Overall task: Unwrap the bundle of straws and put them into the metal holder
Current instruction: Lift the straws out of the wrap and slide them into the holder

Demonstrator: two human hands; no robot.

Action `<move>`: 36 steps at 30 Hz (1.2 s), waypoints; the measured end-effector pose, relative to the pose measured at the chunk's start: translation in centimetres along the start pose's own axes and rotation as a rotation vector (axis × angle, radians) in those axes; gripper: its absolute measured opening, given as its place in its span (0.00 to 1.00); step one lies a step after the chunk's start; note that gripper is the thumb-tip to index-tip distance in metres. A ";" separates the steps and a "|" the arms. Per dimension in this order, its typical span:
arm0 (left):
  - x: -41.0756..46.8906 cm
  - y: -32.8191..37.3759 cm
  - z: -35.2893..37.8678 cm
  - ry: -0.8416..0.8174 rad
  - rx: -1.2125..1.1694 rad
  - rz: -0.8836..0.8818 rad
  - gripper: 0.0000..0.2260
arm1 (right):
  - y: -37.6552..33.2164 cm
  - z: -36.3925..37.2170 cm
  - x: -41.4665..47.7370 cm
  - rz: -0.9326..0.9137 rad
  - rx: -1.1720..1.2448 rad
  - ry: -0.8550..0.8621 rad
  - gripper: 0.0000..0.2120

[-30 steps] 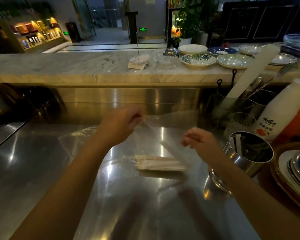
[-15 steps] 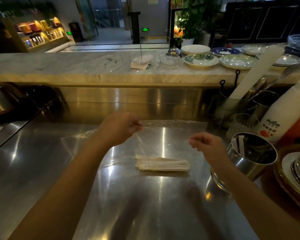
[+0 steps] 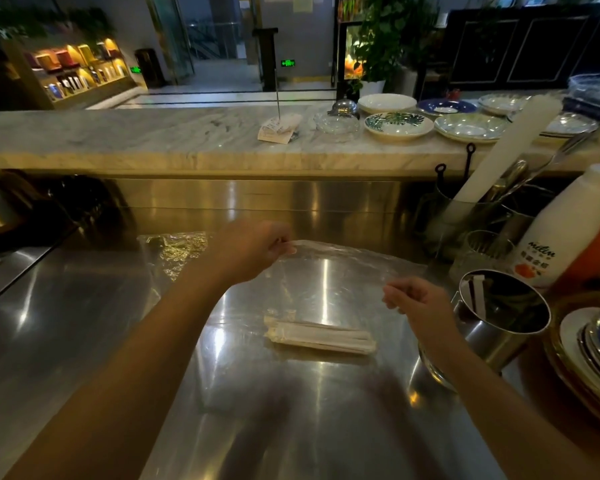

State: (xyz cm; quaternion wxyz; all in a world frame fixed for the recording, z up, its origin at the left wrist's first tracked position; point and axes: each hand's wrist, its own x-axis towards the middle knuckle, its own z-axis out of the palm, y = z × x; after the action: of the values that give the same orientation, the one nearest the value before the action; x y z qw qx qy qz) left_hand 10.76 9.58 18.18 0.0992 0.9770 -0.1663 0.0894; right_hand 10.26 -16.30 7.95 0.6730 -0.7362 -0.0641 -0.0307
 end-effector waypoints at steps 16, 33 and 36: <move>5.6 3.2 -9.2 0.134 -0.075 0.186 0.02 | -8.5 -3.8 0.4 -0.279 0.010 0.159 0.07; 9.7 14.9 -14.3 0.226 -0.205 0.463 0.04 | -14.8 -12.5 -3.7 -0.348 0.015 0.543 0.07; 9.9 16.3 -14.1 0.257 -0.212 0.506 0.05 | -15.1 -13.9 -4.7 -0.340 0.030 0.584 0.06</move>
State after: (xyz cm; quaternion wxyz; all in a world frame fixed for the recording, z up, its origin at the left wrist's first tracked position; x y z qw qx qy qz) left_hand 12.35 -5.42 36.54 0.1953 0.8694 -0.3989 0.2164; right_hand 4.10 -29.09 23.48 0.6588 -0.6653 0.0090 -0.3511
